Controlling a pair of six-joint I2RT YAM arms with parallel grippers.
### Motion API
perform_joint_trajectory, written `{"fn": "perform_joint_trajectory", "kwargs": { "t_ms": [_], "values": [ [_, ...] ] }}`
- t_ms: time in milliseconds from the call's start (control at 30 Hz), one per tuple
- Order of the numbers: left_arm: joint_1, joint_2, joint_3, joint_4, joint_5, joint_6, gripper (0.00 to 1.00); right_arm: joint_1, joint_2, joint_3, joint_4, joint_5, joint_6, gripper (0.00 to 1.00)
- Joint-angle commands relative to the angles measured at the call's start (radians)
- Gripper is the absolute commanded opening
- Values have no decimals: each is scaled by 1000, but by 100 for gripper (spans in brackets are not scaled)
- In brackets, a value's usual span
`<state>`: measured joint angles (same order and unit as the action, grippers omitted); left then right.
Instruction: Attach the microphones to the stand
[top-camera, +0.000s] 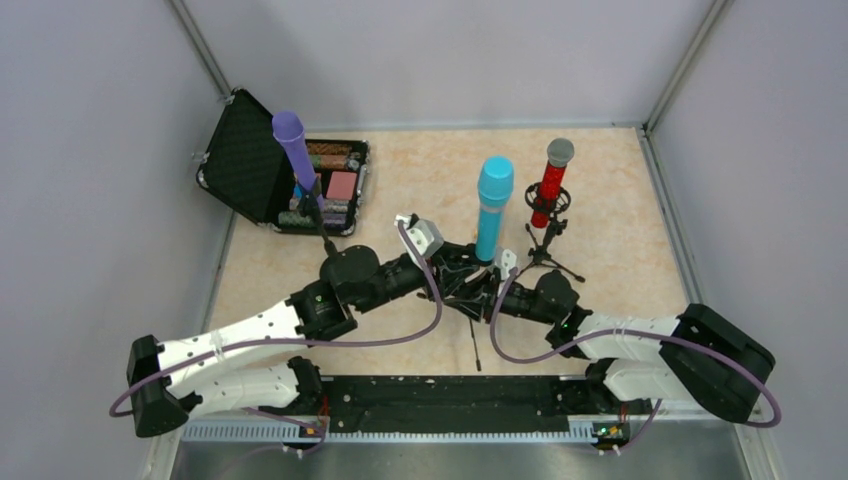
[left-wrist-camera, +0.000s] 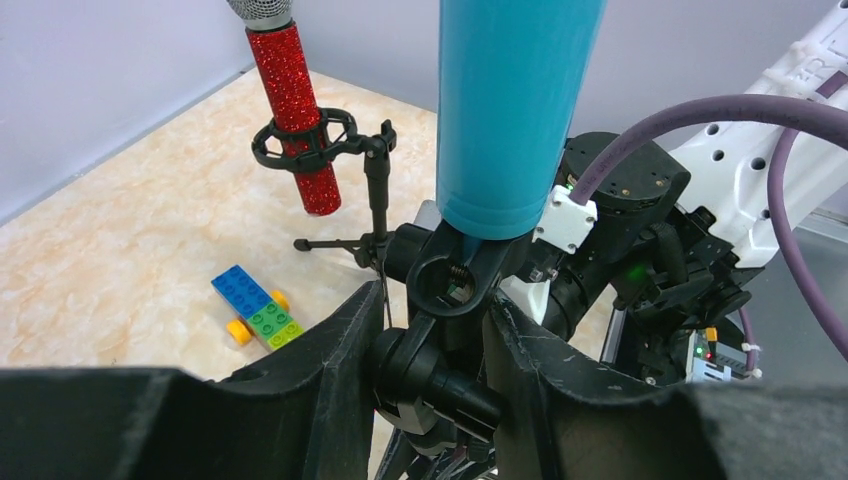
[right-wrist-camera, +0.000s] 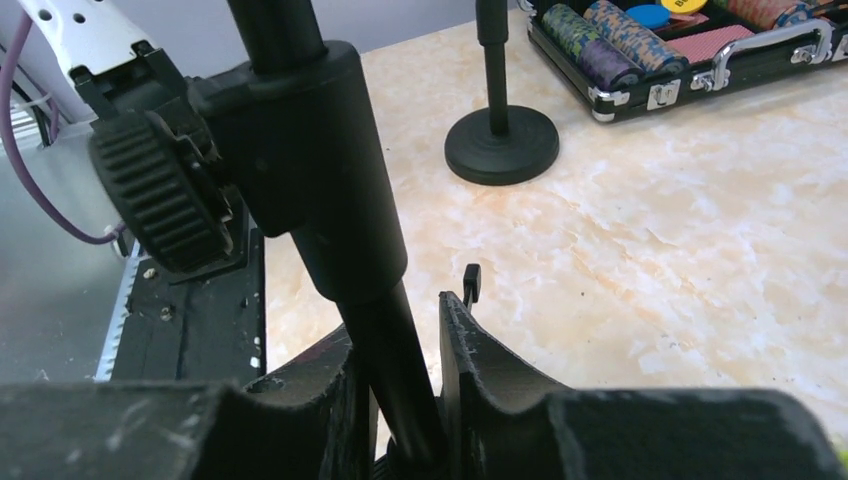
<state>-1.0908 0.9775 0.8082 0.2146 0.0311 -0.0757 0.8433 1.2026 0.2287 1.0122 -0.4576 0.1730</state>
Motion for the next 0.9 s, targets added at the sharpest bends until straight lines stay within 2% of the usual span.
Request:
{"fn": "perform_joint_trajectory", "kwargs": {
  "t_ms": [0,433,633,733,867],
  "values": [
    [-5,-68,109,204,29,17,0,15,33,-8,-2,22,-20,23],
    [-5,-152,172,142,16,68,0,28,57,4,-64,79,-46,19],
    [-4,-163,170,131,12,68,0,33,62,20,-87,96,-46,22],
    [-4,-157,162,109,2,95,0,33,41,41,-104,78,-15,28],
    [-4,-144,156,39,-17,106,0,33,-43,88,-171,72,27,48]
  ]
}}
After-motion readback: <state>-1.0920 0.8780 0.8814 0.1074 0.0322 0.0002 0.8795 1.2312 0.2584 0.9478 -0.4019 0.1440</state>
